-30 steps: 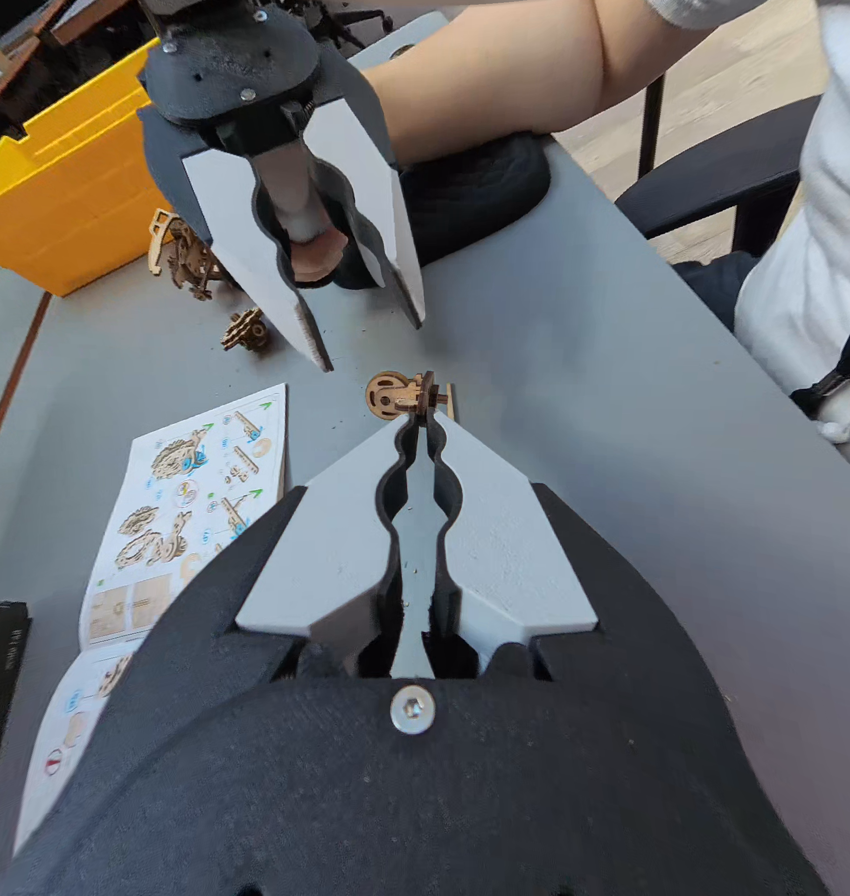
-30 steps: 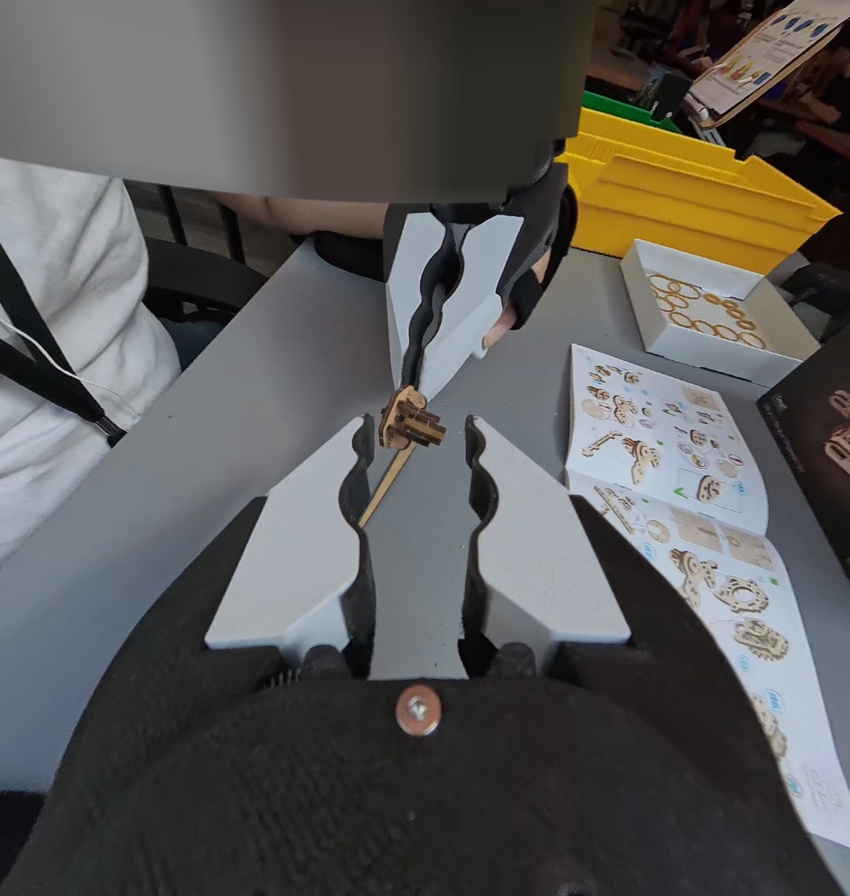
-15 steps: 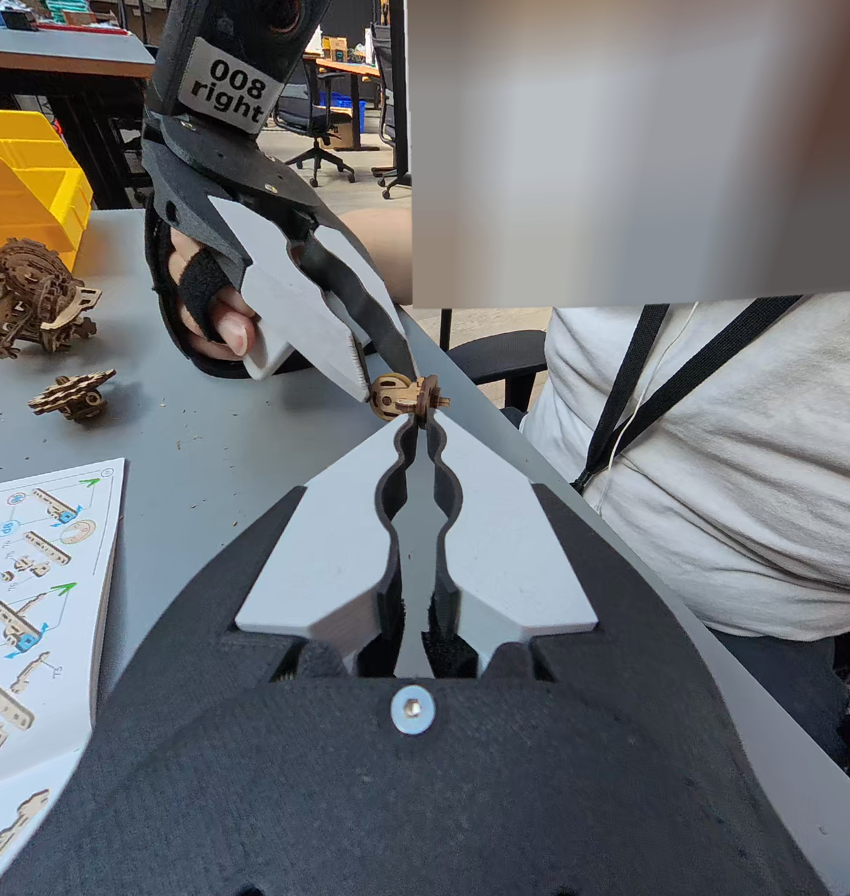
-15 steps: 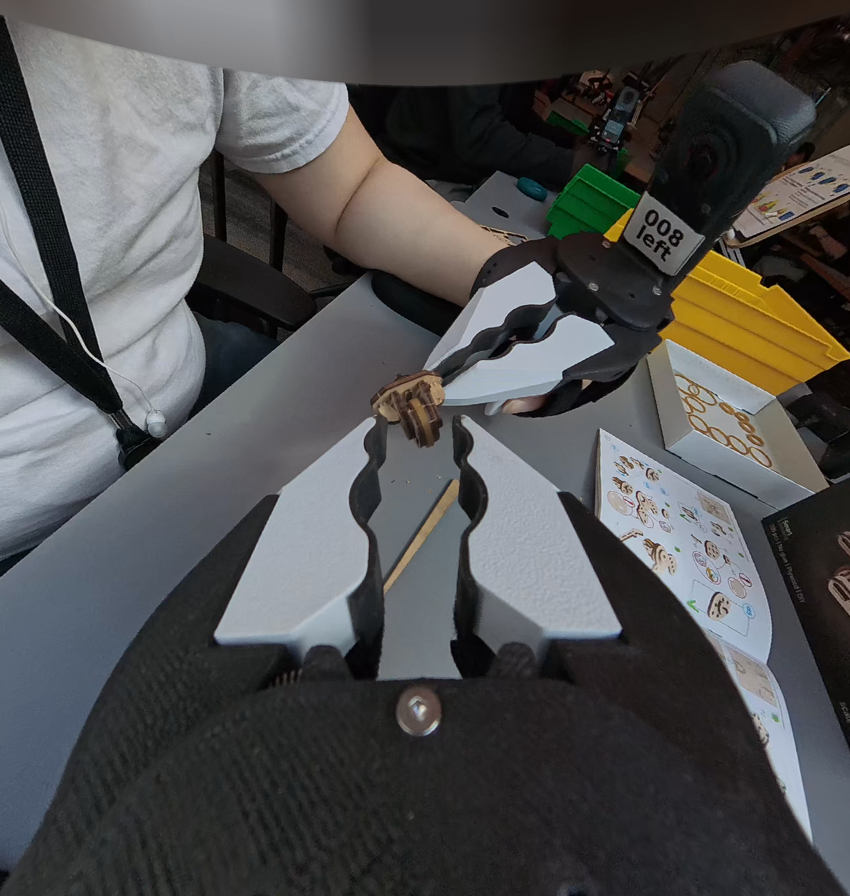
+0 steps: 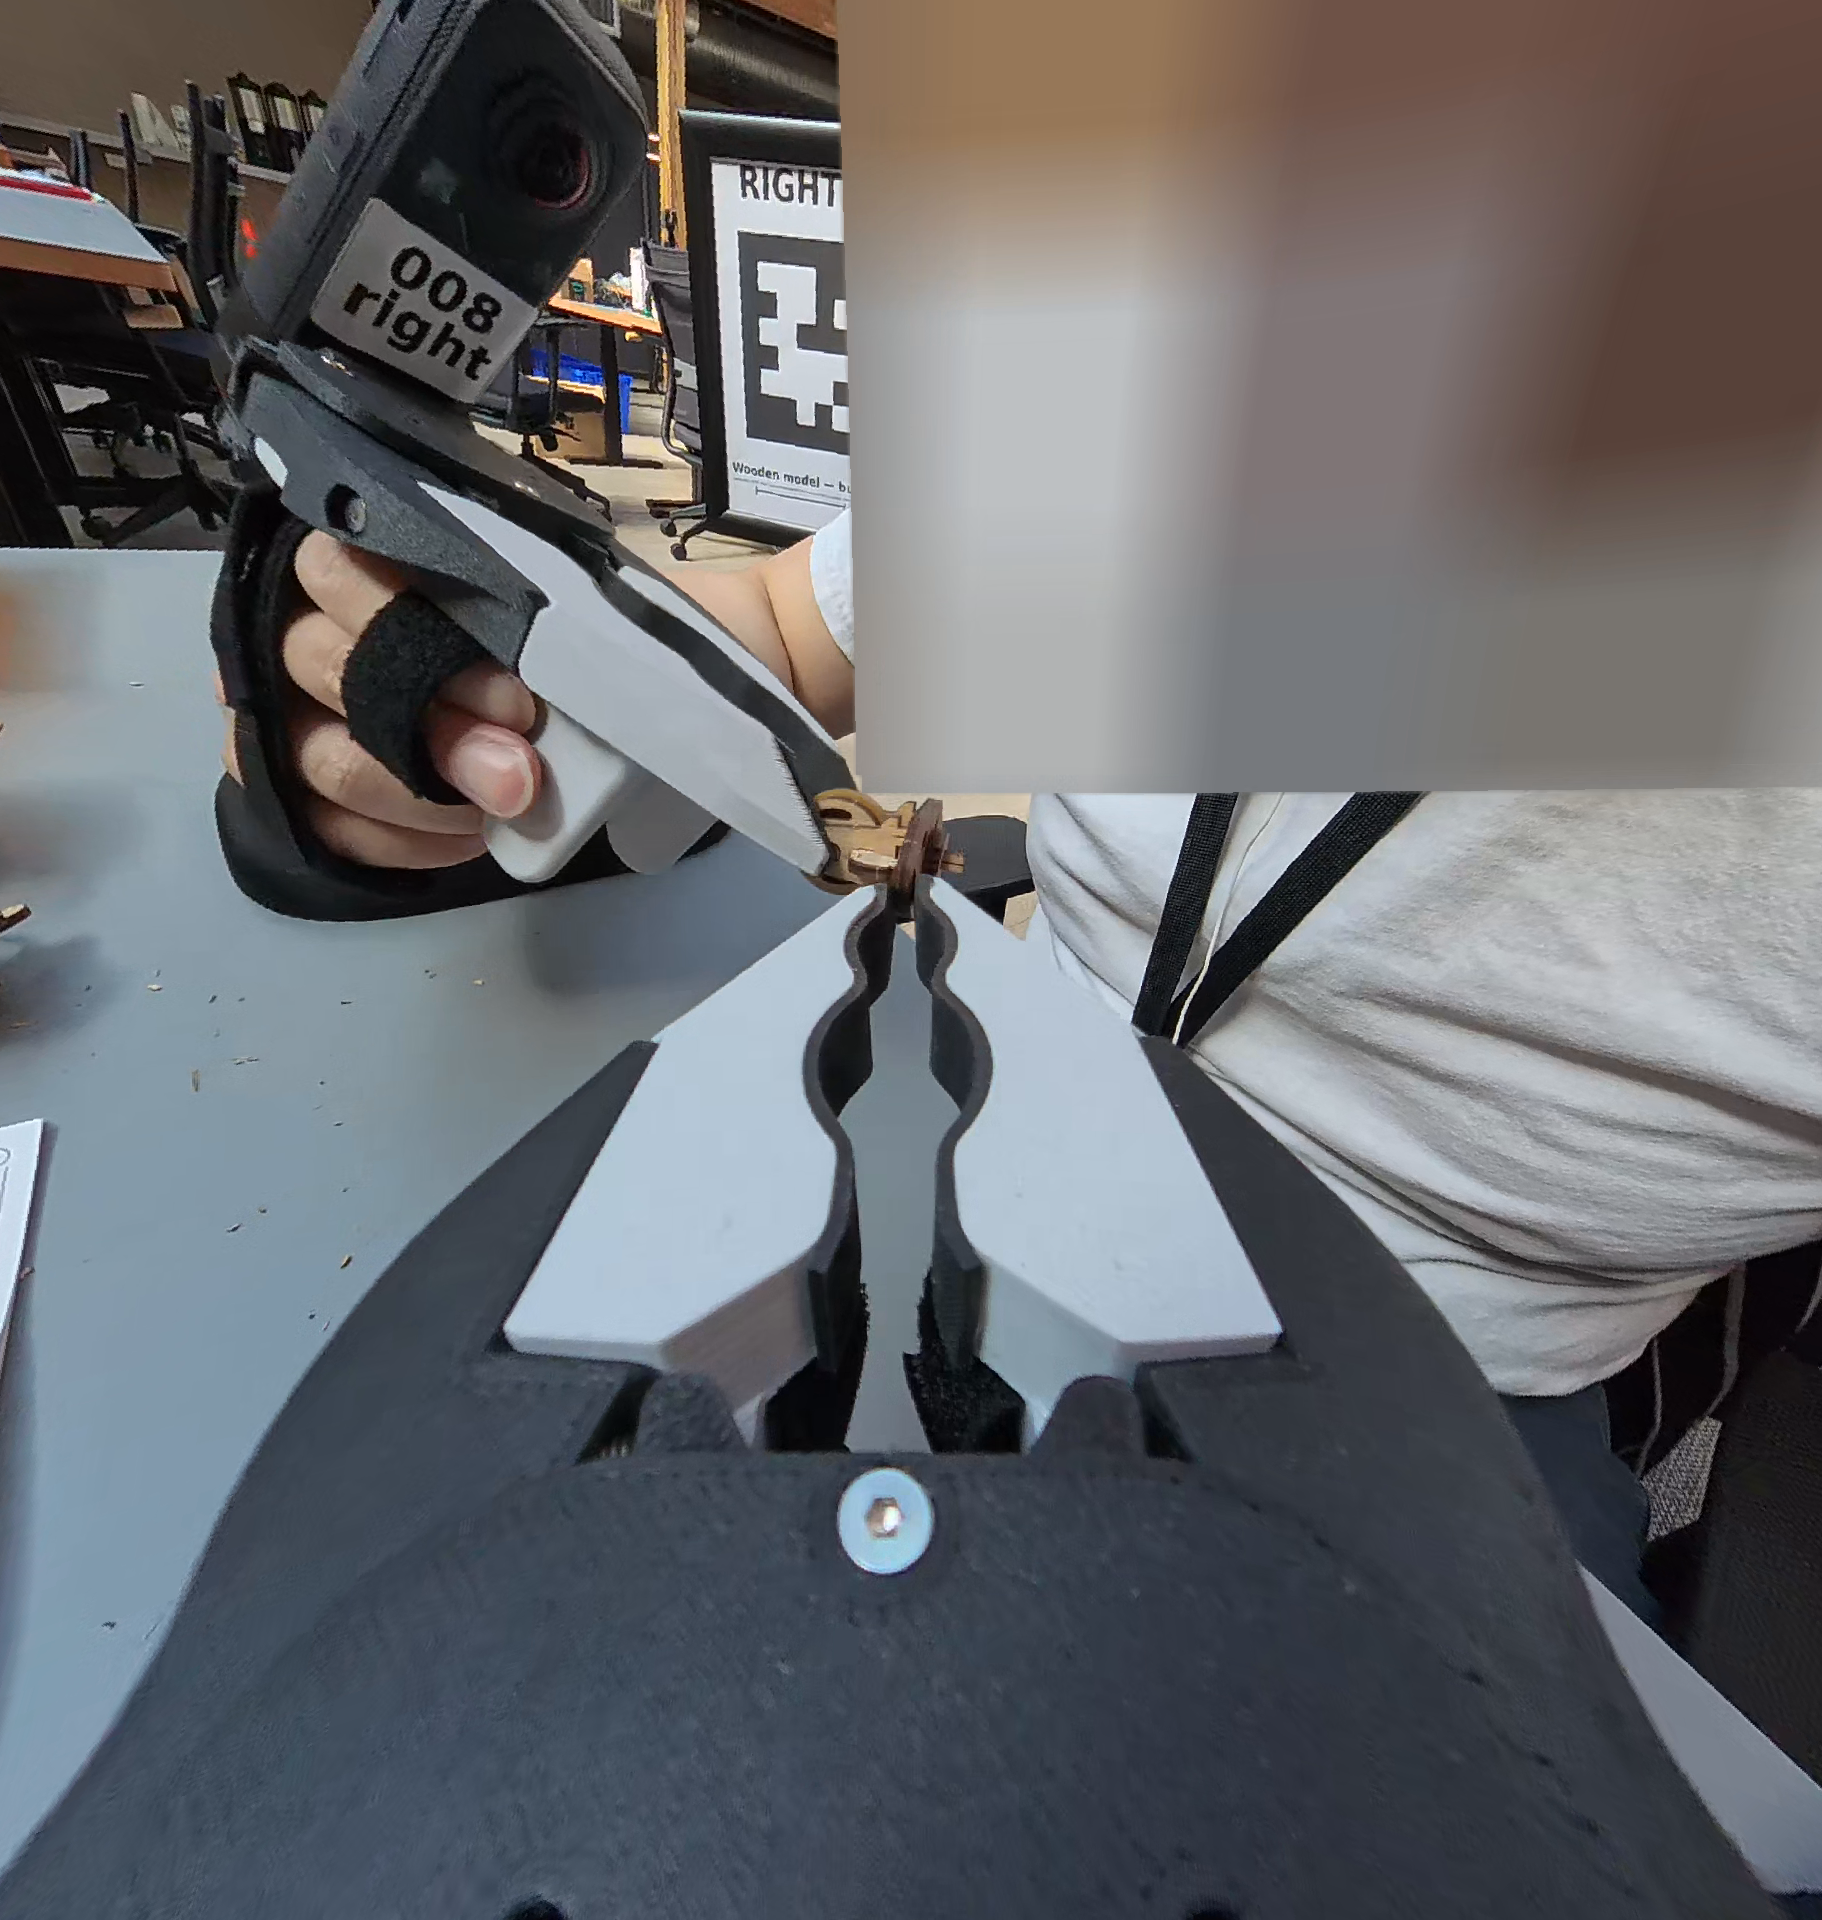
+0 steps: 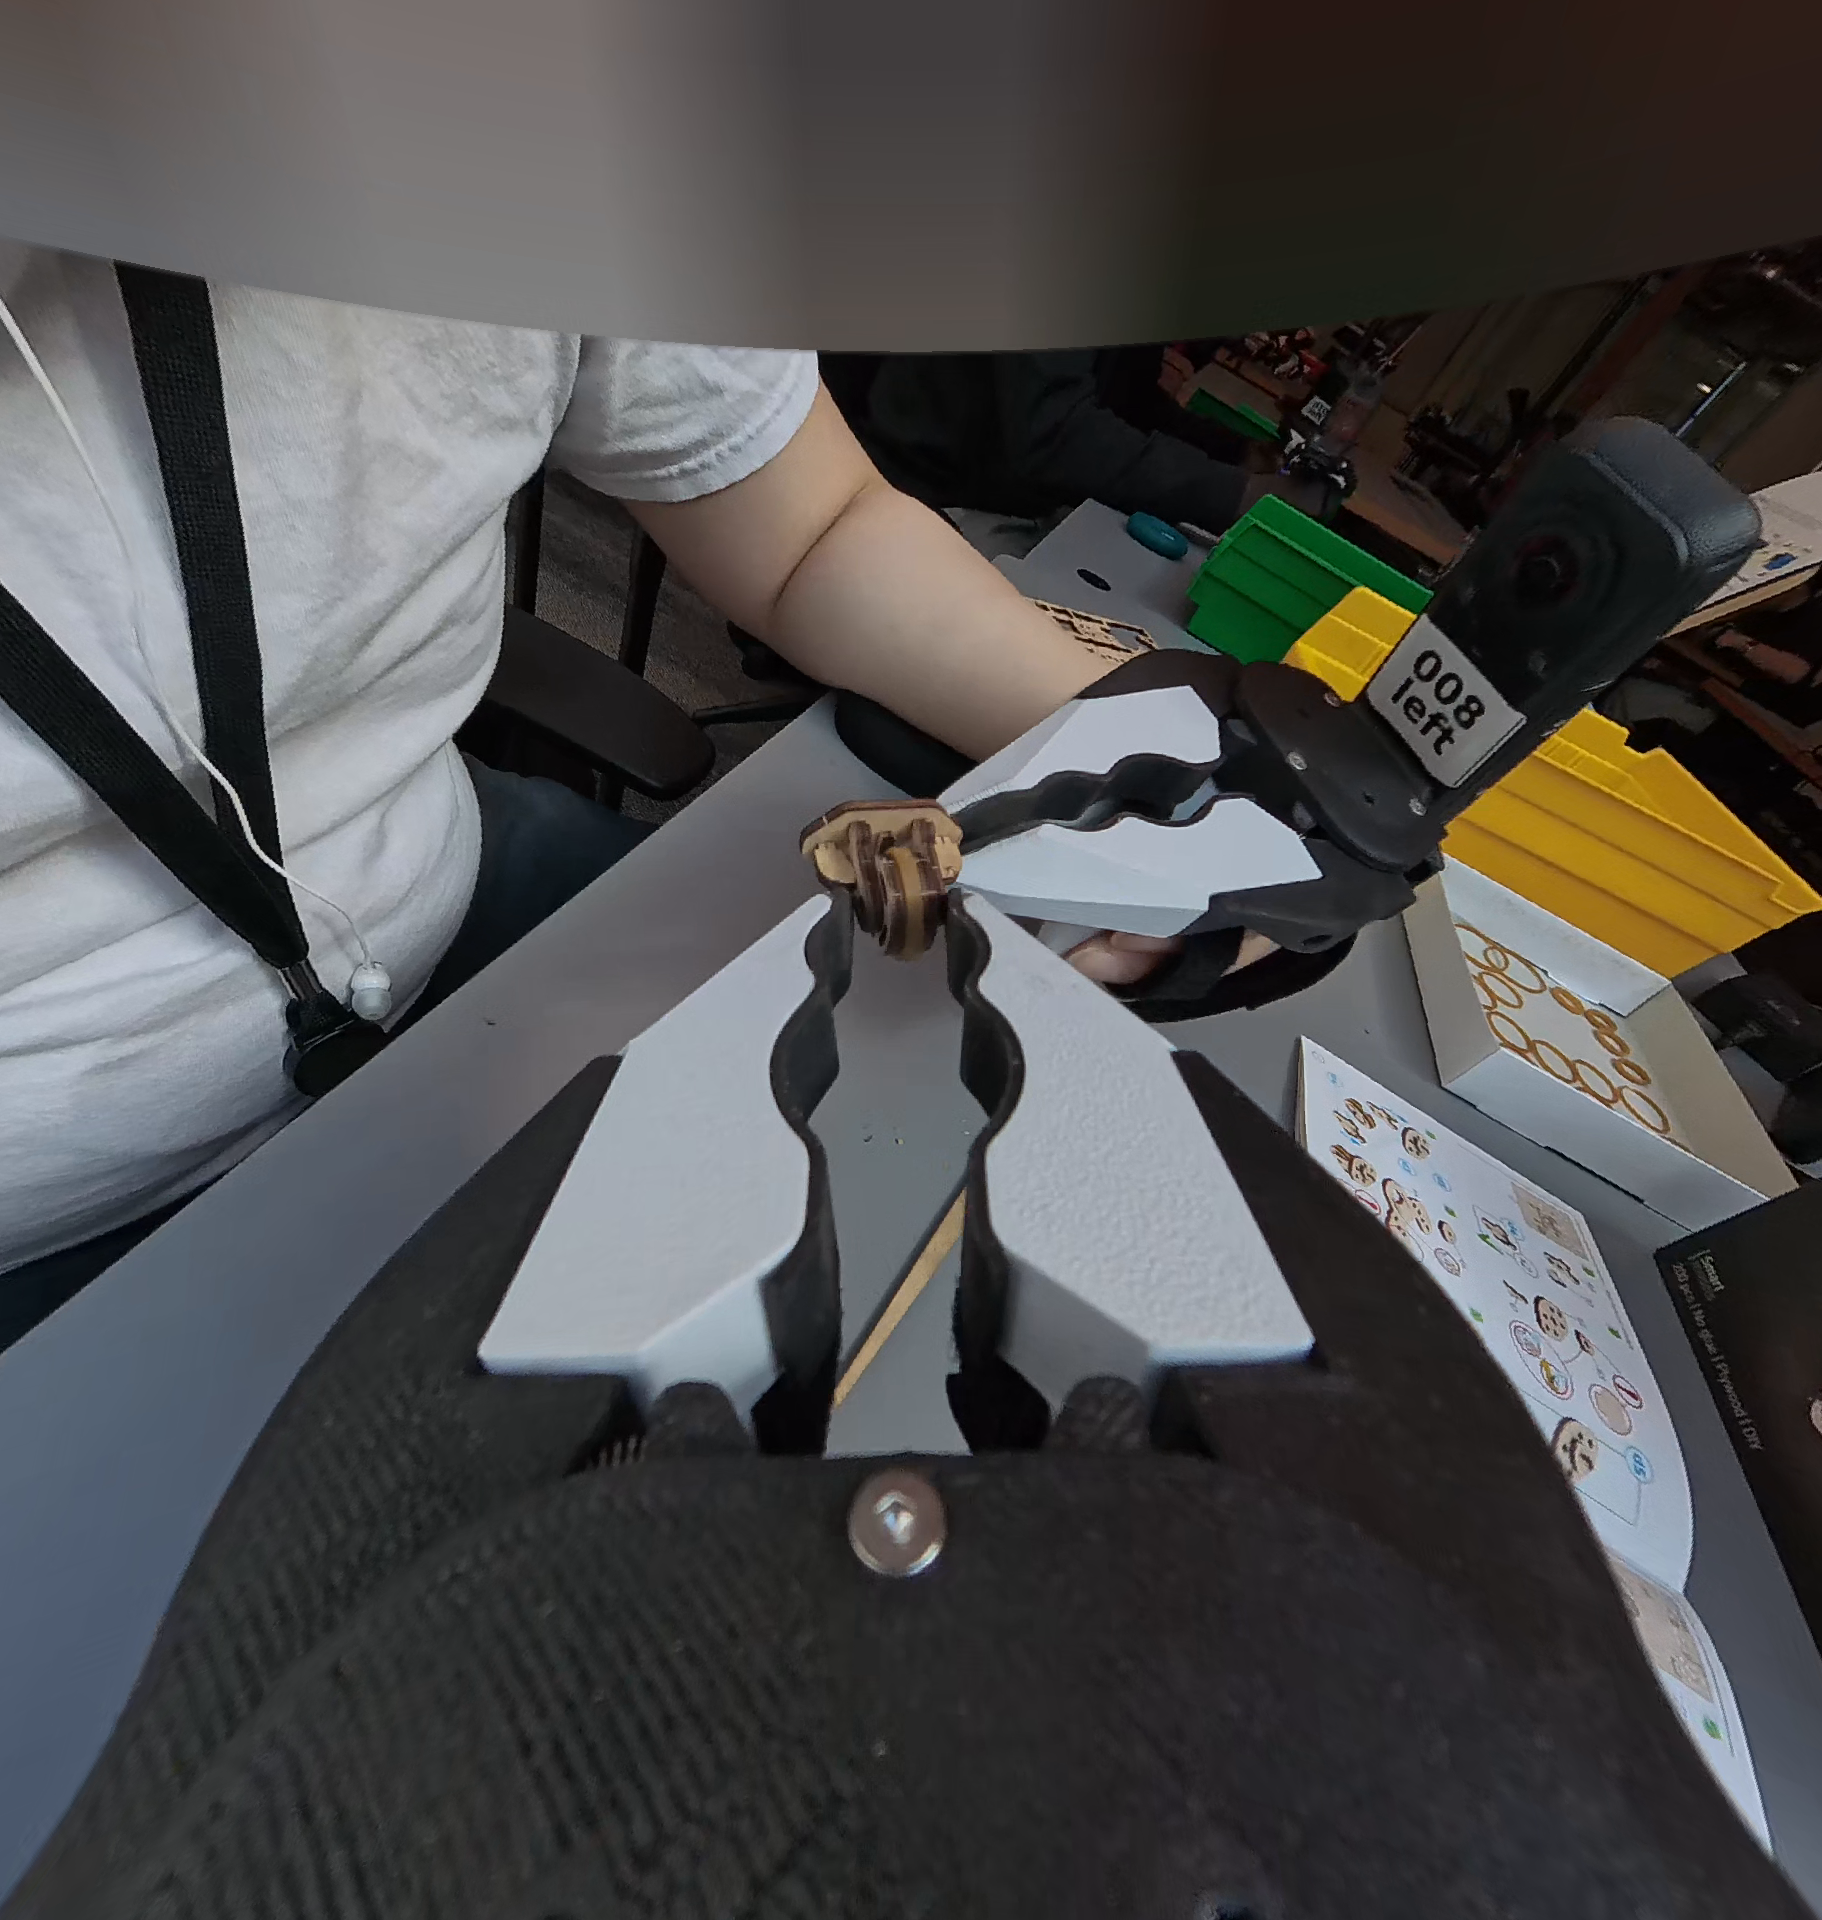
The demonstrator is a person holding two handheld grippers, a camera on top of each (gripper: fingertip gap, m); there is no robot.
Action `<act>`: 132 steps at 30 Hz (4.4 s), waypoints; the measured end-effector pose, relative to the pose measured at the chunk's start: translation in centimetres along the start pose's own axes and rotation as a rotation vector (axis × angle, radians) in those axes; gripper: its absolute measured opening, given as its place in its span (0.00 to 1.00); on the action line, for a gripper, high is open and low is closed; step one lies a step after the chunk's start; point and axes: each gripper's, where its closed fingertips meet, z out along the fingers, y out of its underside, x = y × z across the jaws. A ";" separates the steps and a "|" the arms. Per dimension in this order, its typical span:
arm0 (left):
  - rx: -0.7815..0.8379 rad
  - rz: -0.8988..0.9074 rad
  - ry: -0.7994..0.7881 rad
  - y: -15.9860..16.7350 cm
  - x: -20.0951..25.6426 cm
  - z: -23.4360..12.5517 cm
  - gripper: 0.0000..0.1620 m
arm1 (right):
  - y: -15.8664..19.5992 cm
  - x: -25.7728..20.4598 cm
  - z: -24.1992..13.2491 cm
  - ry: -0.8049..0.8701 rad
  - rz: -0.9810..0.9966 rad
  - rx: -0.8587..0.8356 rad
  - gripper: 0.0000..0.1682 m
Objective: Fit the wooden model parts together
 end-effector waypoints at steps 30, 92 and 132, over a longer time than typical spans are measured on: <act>-0.368 0.238 -0.611 3.5 -7.0 -3.2 0.00 | 5.8 4.8 -2.1 0.256 0.103 -0.229 0.09; -0.525 -0.013 -0.632 8.3 -8.4 -4.8 0.04 | 11.7 4.6 0.3 0.217 0.372 -0.422 0.04; -0.506 -0.016 -0.571 8.4 -8.3 -4.7 0.03 | 11.6 4.5 0.4 0.206 0.315 -0.424 0.04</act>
